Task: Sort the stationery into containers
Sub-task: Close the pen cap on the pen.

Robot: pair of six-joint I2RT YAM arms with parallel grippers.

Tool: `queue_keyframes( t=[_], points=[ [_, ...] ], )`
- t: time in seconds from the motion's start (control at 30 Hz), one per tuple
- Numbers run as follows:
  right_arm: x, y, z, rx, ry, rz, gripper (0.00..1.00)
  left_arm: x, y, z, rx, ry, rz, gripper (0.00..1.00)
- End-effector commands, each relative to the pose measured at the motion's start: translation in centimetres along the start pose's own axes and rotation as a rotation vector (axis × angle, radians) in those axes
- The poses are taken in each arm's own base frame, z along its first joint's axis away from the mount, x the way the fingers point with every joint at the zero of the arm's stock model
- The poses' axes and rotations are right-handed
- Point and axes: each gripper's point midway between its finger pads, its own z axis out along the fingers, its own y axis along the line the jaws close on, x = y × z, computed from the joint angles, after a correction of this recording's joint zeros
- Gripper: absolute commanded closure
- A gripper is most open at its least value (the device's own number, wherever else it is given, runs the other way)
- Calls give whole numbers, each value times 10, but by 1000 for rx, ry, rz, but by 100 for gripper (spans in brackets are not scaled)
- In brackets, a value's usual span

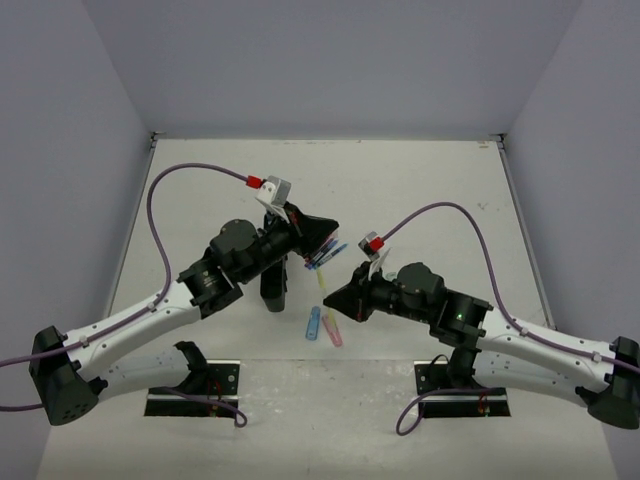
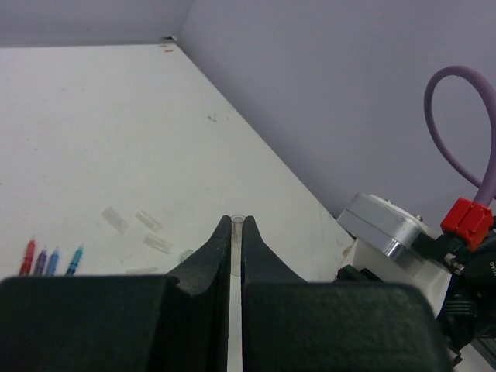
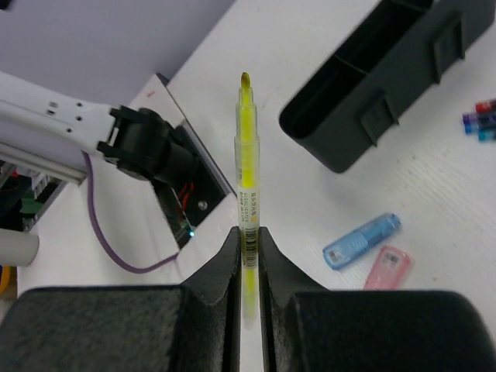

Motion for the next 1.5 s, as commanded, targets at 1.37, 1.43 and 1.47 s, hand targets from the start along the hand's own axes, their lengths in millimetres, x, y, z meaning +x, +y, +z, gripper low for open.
queue_keyframes(
  t=[1.37, 1.43, 1.47],
  points=[
    [-74, 1, -24, 107, -309, 11, 100, -10, -28, -9, 156, -50, -45, 100],
    [-76, 1, -24, 109, -313, 12, 100, -9, -27, -9, 153, -49, -46, 100],
    [-76, 1, -25, 110, -316, 13, 100, -9, -27, -9, 153, -49, -46, 100]
  ],
)
